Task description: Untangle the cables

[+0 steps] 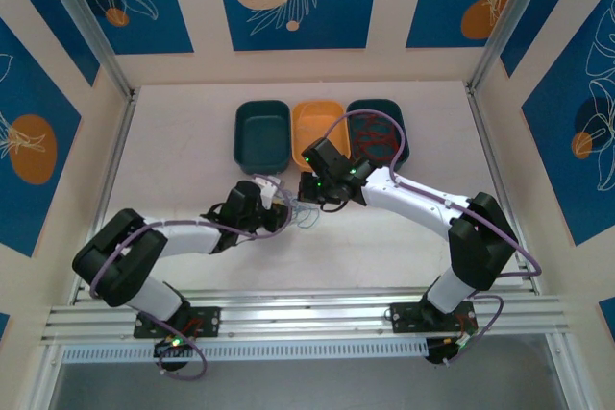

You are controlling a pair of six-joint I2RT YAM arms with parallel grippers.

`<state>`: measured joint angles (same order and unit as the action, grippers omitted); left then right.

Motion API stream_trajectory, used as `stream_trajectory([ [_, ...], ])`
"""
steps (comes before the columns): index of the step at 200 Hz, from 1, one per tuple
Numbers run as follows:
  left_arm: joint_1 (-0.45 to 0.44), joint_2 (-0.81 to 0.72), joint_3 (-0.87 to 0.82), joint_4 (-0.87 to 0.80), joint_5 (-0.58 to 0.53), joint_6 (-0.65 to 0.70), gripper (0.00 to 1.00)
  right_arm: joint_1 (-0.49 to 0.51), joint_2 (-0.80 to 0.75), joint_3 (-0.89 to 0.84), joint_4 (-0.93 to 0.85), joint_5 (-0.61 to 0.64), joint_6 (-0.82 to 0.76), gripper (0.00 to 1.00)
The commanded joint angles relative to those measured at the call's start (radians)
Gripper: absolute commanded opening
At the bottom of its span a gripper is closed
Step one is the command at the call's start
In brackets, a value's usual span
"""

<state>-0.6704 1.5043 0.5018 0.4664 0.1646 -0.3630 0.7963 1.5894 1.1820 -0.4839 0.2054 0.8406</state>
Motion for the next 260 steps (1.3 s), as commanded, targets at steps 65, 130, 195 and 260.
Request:
stream_trajectory([
  [65, -0.013, -0.072, 0.035, -0.017, -0.030, -0.075, 0.00, -0.035, -0.080, -0.052, -0.024, 0.042, 0.022, 0.00],
  [130, -0.003, -0.342, -0.005, -0.255, -0.233, -0.127, 0.00, -0.119, -0.177, -0.138, -0.084, 0.097, 0.079, 0.00],
  [195, 0.050, -0.659, -0.028, -0.547, -0.433, -0.154, 0.00, -0.187, -0.268, -0.211, -0.088, 0.094, 0.097, 0.00],
  [260, 0.138, -0.830, -0.016, -0.770, -0.529, -0.158, 0.00, -0.212, -0.316, -0.226, -0.114, 0.108, 0.086, 0.00],
])
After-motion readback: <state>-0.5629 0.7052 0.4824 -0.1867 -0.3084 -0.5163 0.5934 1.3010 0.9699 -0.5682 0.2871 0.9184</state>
